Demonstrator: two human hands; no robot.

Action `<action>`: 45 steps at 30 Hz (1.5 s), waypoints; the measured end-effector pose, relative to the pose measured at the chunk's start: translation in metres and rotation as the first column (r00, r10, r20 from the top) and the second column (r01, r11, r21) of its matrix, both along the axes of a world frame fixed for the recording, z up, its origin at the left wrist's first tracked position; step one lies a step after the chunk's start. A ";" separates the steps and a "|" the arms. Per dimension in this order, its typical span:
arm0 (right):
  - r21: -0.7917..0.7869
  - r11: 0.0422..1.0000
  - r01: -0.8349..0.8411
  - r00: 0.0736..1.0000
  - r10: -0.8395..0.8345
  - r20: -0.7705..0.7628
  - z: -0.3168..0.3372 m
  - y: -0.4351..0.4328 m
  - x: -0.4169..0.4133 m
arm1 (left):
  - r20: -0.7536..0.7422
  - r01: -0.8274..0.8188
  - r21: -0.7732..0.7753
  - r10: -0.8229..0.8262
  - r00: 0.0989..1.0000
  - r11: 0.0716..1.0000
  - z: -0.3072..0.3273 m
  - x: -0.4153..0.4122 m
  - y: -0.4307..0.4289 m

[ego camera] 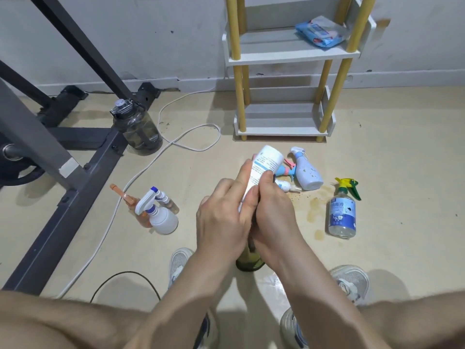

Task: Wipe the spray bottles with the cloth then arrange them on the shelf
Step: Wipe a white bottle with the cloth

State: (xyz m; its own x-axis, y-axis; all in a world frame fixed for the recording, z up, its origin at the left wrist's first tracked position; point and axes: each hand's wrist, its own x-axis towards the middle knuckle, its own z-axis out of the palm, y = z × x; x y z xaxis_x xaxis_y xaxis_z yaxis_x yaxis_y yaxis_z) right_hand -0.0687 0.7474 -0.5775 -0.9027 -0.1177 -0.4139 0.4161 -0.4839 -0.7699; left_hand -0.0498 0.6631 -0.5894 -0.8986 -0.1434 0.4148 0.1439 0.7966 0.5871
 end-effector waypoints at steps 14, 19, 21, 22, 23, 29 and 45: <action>0.252 0.746 -0.616 0.749 0.654 -0.104 0.008 0.069 -0.032 | 0.382 0.231 0.279 -0.329 0.864 0.932 0.040 -0.032 -0.037; 0.811 0.270 -0.519 0.531 0.846 0.058 0.042 0.068 -0.033 | 0.465 0.032 0.199 -0.123 0.877 0.980 0.025 -0.033 -0.032; 0.985 0.065 -0.159 0.550 0.834 0.034 0.031 0.046 -0.024 | 0.554 -0.115 0.112 0.034 0.832 0.987 0.023 -0.038 -0.027; 0.996 -0.024 0.088 0.577 0.816 -0.032 0.020 0.031 -0.015 | 0.617 -0.182 0.163 0.044 0.786 0.970 0.022 -0.040 -0.027; 0.952 -0.115 0.283 0.607 0.790 -0.085 0.010 0.015 -0.004 | 0.680 -0.238 0.265 -0.006 0.734 0.934 0.024 -0.042 -0.028; 0.744 -0.298 0.598 0.621 0.759 -0.196 -0.018 -0.012 0.014 | 0.720 -0.233 0.279 -0.042 0.693 0.932 0.034 -0.046 -0.043; 0.196 0.759 -0.621 0.754 0.647 -0.118 0.020 0.036 -0.040 | 0.094 0.160 0.089 -0.168 0.981 0.983 0.038 -0.042 -0.057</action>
